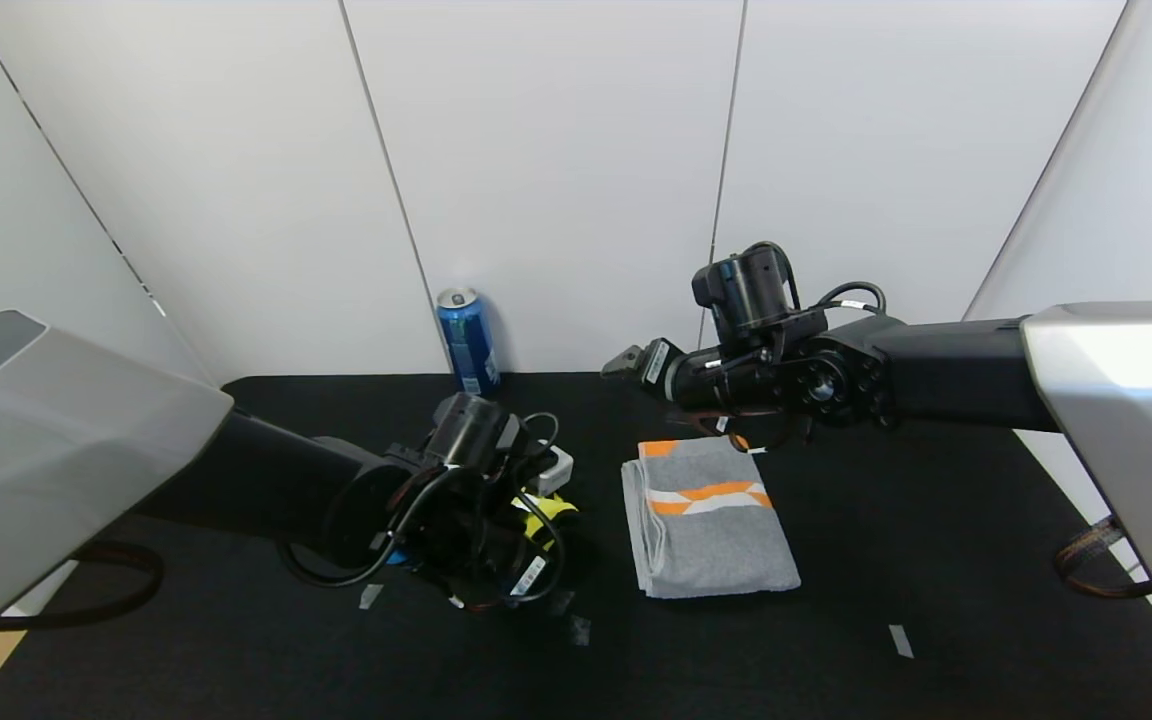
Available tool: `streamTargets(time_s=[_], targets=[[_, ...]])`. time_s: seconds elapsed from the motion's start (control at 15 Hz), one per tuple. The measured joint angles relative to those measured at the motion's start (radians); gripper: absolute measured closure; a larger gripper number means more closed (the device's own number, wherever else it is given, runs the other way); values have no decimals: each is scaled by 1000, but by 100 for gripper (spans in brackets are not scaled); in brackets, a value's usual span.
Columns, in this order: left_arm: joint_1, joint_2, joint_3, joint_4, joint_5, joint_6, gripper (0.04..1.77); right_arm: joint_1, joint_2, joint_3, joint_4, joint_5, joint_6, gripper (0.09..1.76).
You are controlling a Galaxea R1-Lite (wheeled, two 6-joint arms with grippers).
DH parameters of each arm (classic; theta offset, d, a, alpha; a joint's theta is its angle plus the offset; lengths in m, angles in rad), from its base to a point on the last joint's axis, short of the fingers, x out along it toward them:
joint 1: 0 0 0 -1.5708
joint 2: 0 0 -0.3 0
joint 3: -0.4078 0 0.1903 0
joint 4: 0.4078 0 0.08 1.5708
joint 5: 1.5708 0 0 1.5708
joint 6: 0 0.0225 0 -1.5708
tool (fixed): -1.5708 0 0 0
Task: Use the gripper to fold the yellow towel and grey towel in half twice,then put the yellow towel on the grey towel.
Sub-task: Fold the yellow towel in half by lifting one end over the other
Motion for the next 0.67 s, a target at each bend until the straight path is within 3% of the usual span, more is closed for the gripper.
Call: streamTargets(time_s=[0.33,0.67], targets=[[-2,-18,-1,-6,0,-7,70,0,0,0,0,0,0,14],[-11,-101,-6,-5,-15,-6,42,0,0,0,0,0,0,14]])
